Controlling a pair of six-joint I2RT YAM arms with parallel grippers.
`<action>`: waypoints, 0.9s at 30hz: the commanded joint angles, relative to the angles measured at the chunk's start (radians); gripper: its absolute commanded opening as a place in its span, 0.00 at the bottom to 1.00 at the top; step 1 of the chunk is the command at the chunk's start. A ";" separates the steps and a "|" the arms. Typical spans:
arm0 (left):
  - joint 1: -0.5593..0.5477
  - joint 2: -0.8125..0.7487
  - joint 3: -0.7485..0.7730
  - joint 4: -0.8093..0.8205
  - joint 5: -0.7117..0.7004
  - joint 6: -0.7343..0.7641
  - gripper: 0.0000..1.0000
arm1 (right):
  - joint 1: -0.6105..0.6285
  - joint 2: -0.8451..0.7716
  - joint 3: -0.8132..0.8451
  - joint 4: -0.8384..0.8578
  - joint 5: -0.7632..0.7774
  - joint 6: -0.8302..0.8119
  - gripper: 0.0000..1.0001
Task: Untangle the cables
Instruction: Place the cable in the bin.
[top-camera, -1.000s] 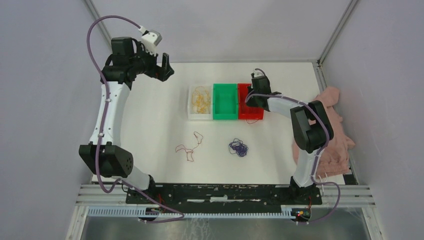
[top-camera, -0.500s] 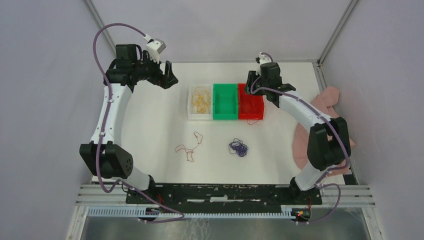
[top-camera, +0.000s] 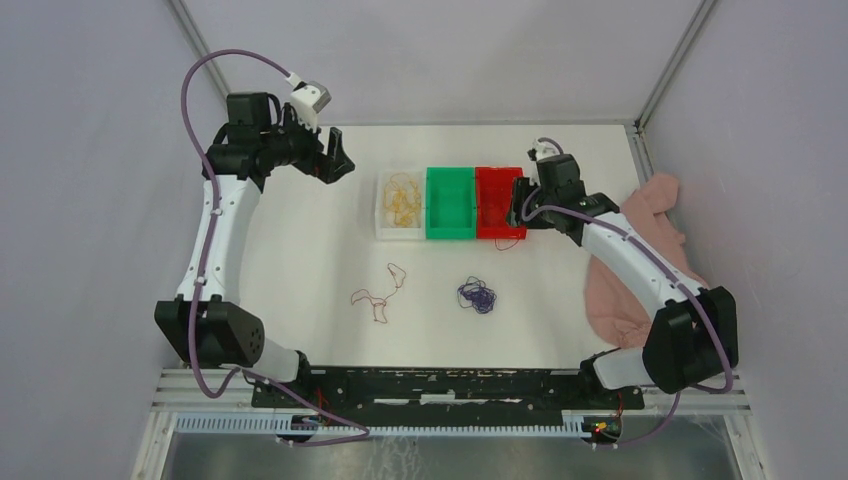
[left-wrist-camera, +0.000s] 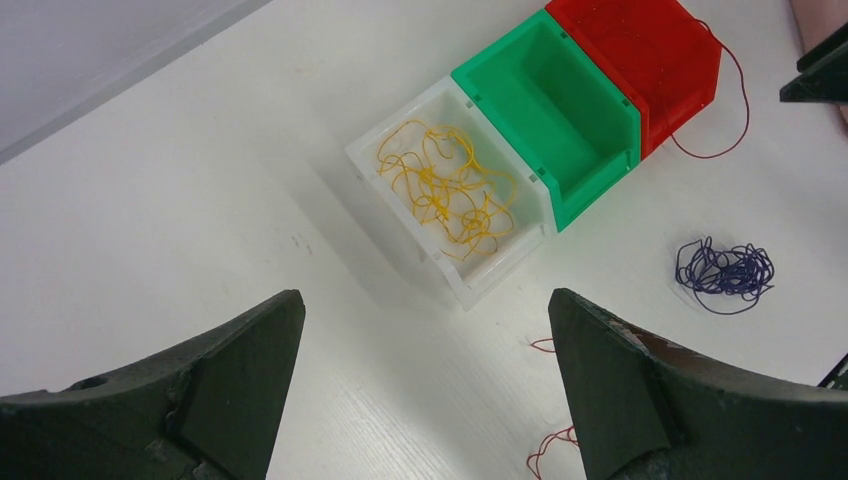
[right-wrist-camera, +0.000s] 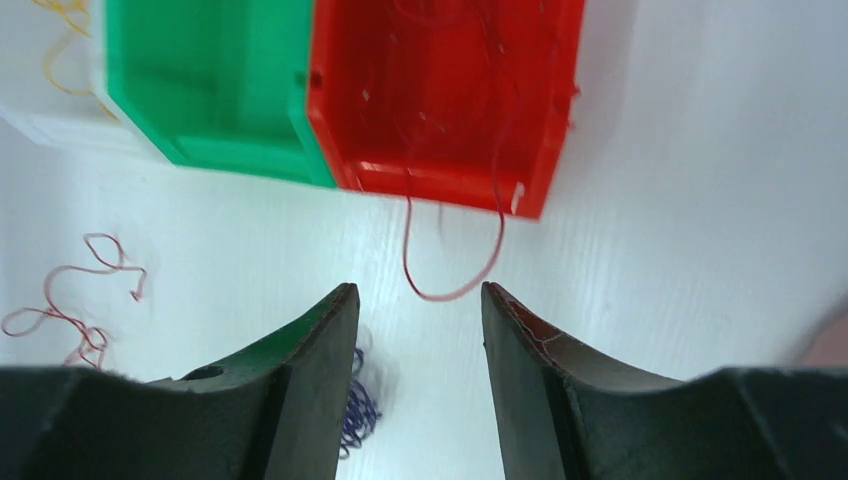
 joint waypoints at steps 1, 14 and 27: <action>0.004 -0.041 -0.009 0.009 0.037 0.050 0.99 | 0.007 -0.109 -0.096 -0.087 0.075 0.014 0.57; 0.007 -0.066 -0.004 0.009 0.021 0.063 1.00 | 0.008 0.015 -0.196 0.117 0.032 0.069 0.48; 0.010 -0.057 0.000 0.018 0.018 0.053 1.00 | 0.008 0.128 0.036 0.111 0.074 -0.019 0.01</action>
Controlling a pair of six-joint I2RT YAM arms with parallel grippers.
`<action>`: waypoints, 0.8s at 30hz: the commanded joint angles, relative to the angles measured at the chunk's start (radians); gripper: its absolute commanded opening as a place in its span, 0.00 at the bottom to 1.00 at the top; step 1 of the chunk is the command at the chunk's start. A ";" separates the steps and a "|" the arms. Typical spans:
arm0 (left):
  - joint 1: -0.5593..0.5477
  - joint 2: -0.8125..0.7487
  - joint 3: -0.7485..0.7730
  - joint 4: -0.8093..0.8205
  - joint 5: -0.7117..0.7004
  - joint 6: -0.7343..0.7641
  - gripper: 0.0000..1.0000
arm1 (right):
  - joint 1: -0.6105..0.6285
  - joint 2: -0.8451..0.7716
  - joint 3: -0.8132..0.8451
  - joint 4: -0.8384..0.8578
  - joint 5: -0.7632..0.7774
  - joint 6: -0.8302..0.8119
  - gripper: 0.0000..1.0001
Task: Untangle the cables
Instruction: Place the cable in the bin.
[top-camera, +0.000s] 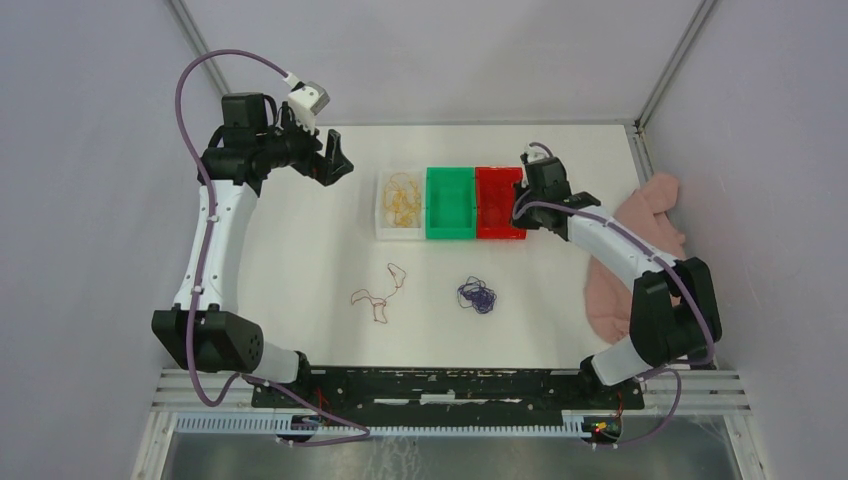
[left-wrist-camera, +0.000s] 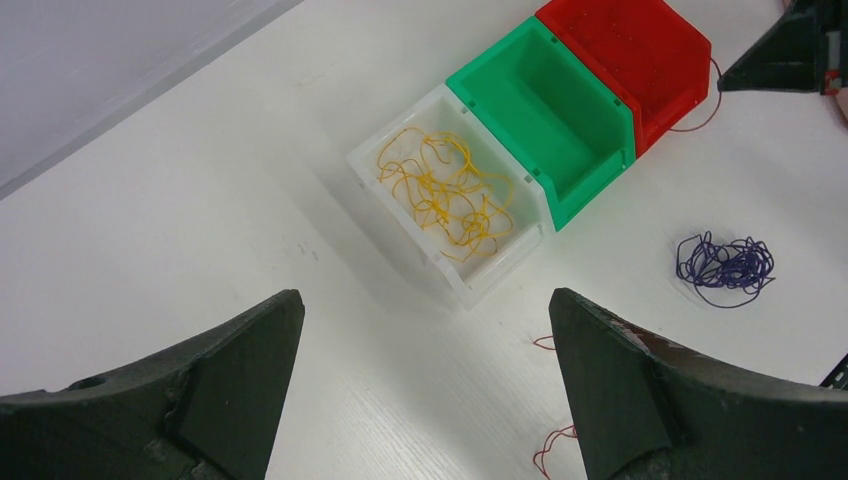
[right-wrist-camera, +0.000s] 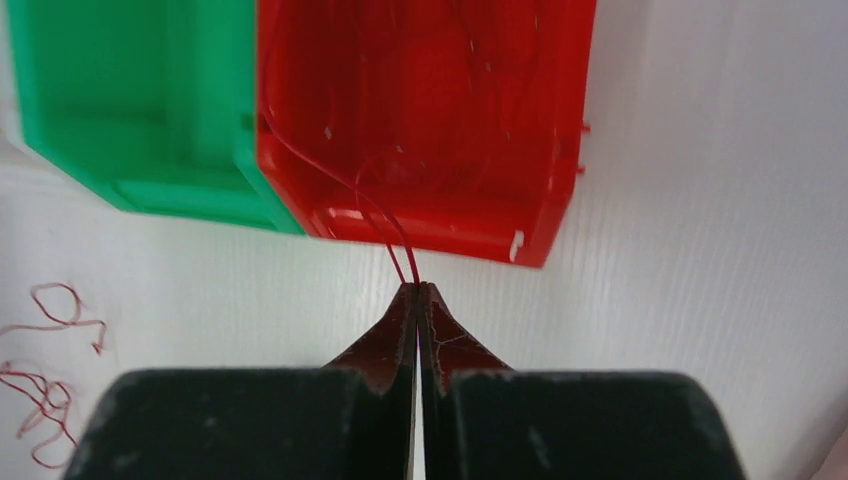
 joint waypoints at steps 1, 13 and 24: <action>0.008 -0.017 0.010 0.025 0.004 0.022 1.00 | 0.002 0.074 0.182 0.030 0.038 -0.063 0.01; 0.007 -0.014 0.013 0.026 -0.004 0.033 1.00 | 0.024 0.366 0.439 -0.043 0.158 -0.211 0.00; 0.008 -0.011 0.010 0.026 -0.005 0.039 1.00 | 0.079 0.488 0.439 -0.043 0.279 -0.213 0.21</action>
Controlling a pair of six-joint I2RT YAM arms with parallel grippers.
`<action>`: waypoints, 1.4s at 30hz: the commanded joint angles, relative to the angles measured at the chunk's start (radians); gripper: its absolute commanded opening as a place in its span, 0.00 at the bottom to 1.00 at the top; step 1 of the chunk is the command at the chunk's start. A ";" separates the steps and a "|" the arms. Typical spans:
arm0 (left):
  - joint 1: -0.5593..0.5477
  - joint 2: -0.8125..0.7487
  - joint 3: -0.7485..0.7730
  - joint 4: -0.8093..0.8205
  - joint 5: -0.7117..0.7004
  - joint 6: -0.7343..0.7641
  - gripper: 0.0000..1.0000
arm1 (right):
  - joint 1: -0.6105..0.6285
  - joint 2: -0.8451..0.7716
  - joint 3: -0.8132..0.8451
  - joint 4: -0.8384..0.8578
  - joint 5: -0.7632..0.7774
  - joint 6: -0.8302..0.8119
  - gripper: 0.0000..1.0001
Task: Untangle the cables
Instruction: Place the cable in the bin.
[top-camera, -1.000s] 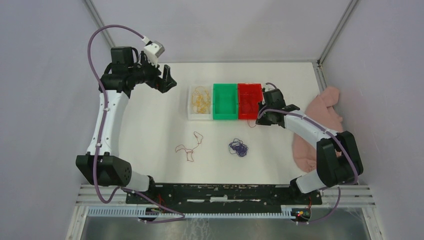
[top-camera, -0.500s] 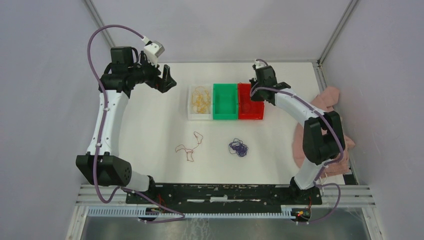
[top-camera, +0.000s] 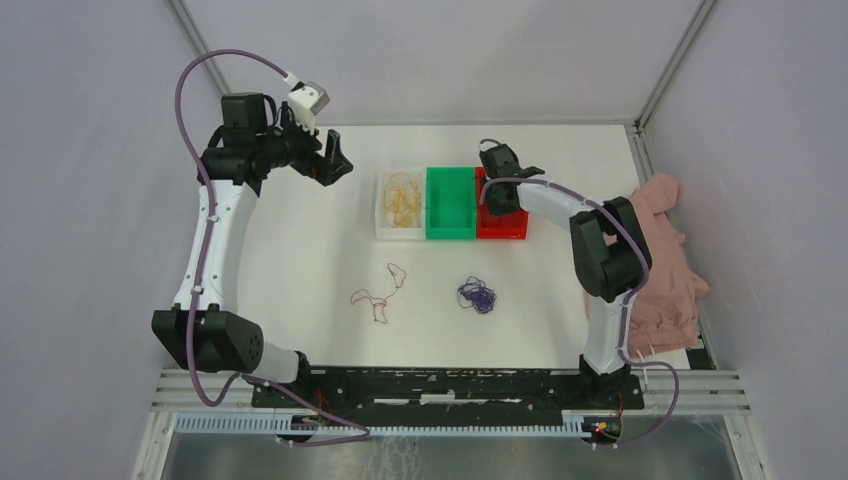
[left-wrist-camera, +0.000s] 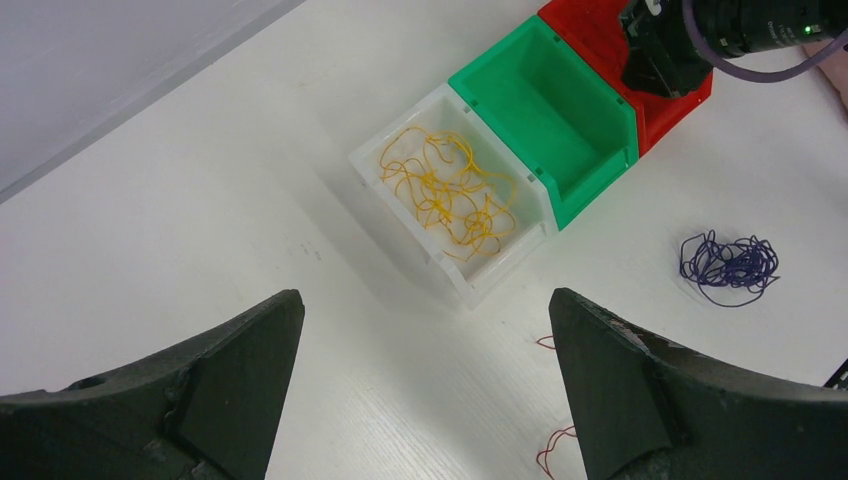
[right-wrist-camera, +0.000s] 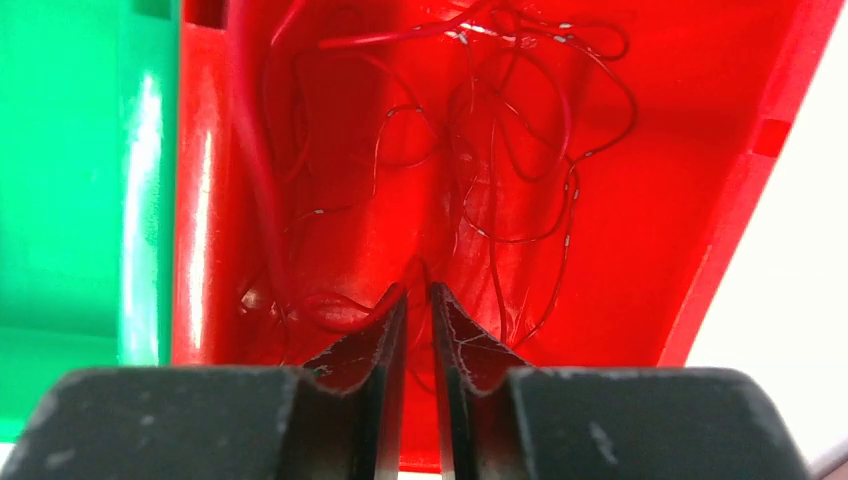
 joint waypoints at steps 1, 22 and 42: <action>0.006 -0.013 0.005 0.025 -0.005 0.037 1.00 | 0.010 -0.001 0.010 0.018 0.066 -0.001 0.24; 0.010 -0.033 -0.018 0.015 0.004 0.058 1.00 | -0.052 -0.183 0.160 -0.140 -0.217 0.075 0.56; 0.027 -0.034 -0.034 0.012 -0.015 0.060 1.00 | -0.150 0.089 0.152 0.086 -0.416 0.275 0.14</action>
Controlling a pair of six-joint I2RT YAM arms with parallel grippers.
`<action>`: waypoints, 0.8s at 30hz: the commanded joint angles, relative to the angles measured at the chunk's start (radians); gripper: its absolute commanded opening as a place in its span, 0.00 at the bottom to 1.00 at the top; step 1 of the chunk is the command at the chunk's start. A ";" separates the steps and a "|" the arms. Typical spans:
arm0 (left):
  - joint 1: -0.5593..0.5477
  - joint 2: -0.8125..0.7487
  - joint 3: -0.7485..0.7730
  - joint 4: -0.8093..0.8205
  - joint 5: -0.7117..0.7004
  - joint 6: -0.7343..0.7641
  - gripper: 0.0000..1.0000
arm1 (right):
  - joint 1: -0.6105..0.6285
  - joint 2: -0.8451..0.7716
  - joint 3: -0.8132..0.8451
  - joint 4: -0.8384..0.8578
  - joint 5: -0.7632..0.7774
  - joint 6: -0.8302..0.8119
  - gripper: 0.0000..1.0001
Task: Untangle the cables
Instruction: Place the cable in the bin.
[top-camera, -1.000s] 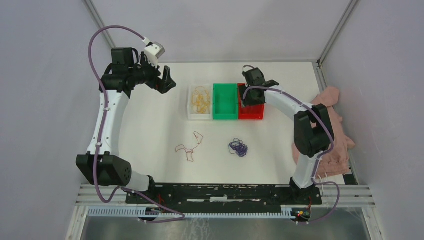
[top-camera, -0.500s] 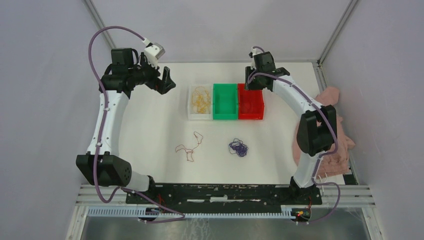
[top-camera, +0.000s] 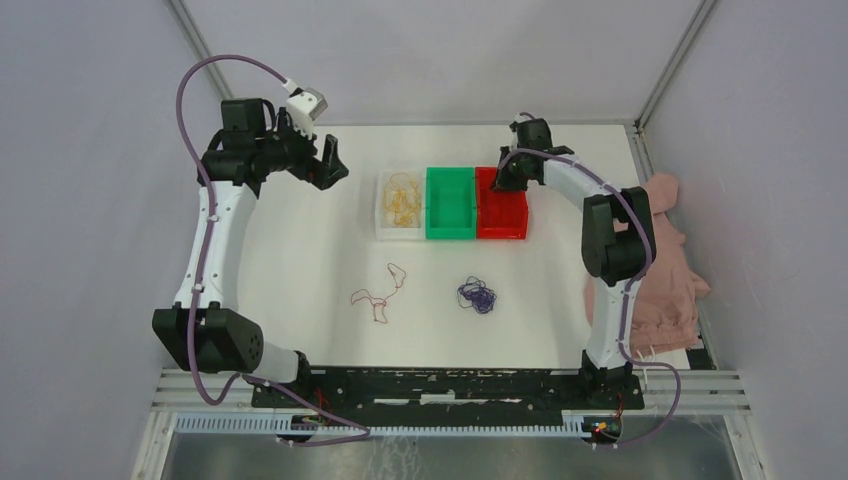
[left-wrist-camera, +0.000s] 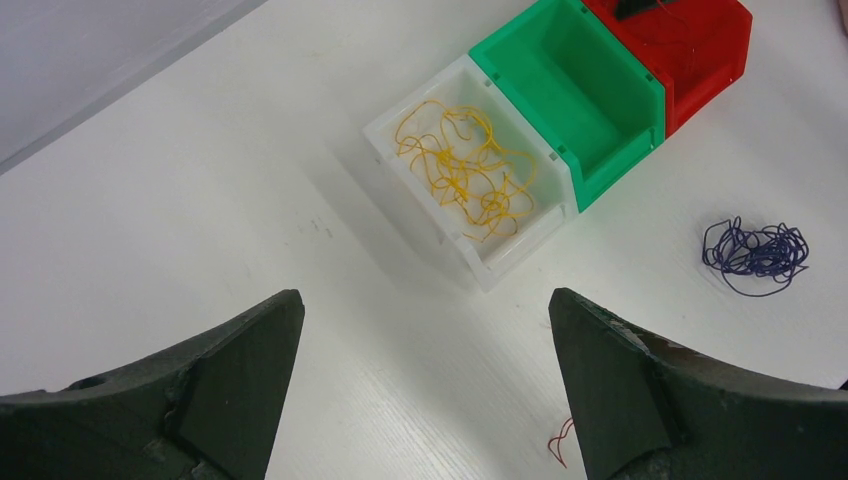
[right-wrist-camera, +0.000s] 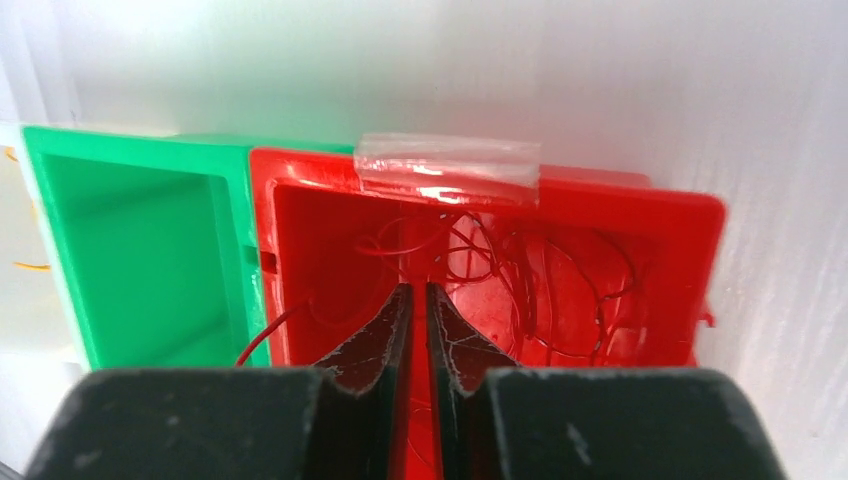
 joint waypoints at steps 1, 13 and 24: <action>0.007 -0.031 0.002 0.016 0.008 0.033 1.00 | 0.049 -0.024 -0.057 0.070 0.082 0.001 0.14; 0.011 -0.057 -0.017 0.016 0.009 0.044 1.00 | 0.063 -0.206 -0.093 0.073 0.353 -0.081 0.22; 0.010 -0.065 -0.006 0.016 0.009 0.049 1.00 | 0.069 -0.318 -0.182 0.159 0.112 0.047 0.22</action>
